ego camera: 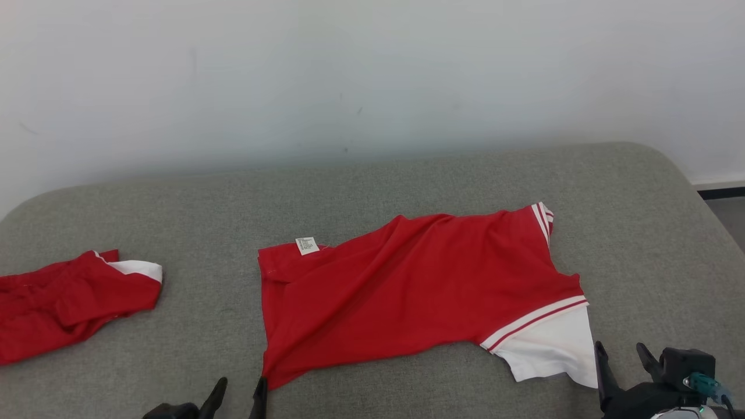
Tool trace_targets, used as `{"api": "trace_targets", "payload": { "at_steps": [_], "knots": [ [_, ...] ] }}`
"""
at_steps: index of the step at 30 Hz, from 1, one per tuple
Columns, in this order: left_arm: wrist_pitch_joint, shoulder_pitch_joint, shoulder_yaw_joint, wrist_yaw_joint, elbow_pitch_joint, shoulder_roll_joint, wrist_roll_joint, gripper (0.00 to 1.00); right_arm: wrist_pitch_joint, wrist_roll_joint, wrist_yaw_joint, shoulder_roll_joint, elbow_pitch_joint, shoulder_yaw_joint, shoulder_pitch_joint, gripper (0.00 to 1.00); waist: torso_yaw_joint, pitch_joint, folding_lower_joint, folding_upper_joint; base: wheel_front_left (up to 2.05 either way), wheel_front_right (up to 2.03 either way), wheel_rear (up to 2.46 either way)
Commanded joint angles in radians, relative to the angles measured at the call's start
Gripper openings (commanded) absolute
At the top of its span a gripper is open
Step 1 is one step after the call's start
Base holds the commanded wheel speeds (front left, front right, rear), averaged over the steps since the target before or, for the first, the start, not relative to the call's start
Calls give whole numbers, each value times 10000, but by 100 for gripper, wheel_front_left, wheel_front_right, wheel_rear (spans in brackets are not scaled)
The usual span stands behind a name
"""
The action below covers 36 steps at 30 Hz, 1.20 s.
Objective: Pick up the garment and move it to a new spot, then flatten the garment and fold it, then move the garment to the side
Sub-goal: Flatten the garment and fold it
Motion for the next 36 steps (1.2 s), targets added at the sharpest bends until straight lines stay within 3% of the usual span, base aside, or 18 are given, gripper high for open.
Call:
{"api": "trace_targets", "payload": {
  "at_steps": [1, 10, 17, 18, 19, 20, 36],
  "knots": [
    [72, -397, -182, 9, 328, 3, -130, 100, 256, -135, -27, 42, 160, -156, -208, 100, -205, 285, 0, 0, 0, 0, 0],
    [197, -1631, -436, 55, 2052, 109, -158, 100, 495, -315, -27, 211, 997, -214, -971, 100, -655, 1063, 0, 0, 0, 0, 0],
    [-101, -2095, -517, 50, 2572, 214, -77, 100, 212, -262, -27, 290, 1442, -78, -1305, 100, -823, 1387, 0, 0, 0, 0, 0],
    [-125, -2128, -555, 50, 2635, 240, -35, 84, 169, -259, -27, 300, 1501, -54, -1347, 100, -842, 1412, 0, 0, 0, 0, 0],
    [-187, -2164, -597, 47, 2658, 262, 7, 33, 120, -253, -27, 309, 1565, -36, -1378, 100, -856, 1436, 0, 0, 0, 0, 0],
    [-256, -2179, -630, 44, 2666, 272, 0, 0, 88, -247, -27, 320, 1621, -18, -1395, 100, -870, 1448, 0, 0, 0, 0, 0],
    [-692, -1550, -721, 126, 1993, 283, -20, 0, 232, 99, -27, 343, 1700, -245, -1586, 100, -842, 1785, 0, 0, 0, 0, 0]
  ]
}}
